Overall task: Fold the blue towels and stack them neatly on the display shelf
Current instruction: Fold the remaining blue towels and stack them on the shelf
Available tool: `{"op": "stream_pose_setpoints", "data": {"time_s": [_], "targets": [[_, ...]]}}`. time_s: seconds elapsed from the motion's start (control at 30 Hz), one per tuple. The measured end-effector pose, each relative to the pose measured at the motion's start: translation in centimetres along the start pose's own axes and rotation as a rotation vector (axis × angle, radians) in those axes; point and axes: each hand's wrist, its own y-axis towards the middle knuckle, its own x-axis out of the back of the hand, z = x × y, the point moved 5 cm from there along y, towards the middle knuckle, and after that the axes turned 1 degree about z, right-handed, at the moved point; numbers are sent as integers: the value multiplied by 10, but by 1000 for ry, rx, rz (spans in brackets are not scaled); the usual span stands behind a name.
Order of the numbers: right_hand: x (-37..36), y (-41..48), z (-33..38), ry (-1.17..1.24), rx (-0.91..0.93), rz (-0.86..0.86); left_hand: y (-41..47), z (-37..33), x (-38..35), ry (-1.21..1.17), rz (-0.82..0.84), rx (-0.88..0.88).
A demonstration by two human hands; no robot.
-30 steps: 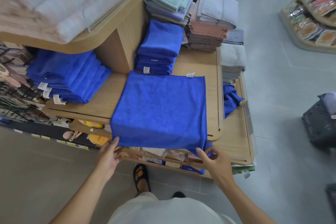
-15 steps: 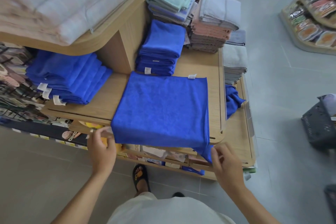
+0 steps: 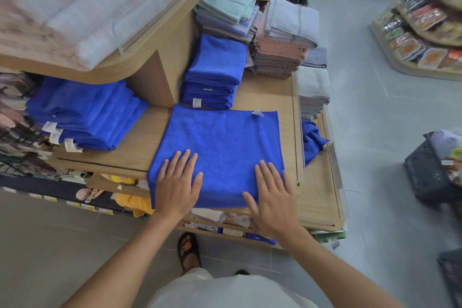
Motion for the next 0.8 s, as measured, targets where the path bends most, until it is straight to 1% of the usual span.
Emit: {"op": "stream_pose_setpoints", "data": {"time_s": [0.07, 0.13, 0.27, 0.37, 0.43, 0.47, 0.5, 0.57, 0.67, 0.73, 0.8], "targets": [[2, -9, -22, -47, -11, 9, 0, 0, 0, -3, 7, 3], [3, -13, -36, -99, 36, 66, 0, -1, 2, -11, 15, 7], [6, -15, -45, -207, 159, 270, 2, 1, 9, -19, 47, -18], [30, 5, -50, -139, 243, 415, 17, 13, 23, -76, 49, -43], [50, 38, -58, -9, 186, 517, 39, 33, 34, -117, 21, 6], [59, 59, -63, 35, 136, 531, 54, 46, 36, -124, 16, 55], [66, 82, -68, 72, 84, 512, 71, 58, 37, -125, 33, 114], [71, 130, -74, 148, -12, 418, 107, 78, 34, -109, 135, 230], [60, 184, -84, 282, -204, 355, 150, 91, 28, -83, 260, 322], [46, 205, -91, 380, -355, 367, 169, 94, 27, -150, 274, 349], [36, 215, -96, 361, -421, 360, 182, 94, 27, -260, 246, 383]]}}
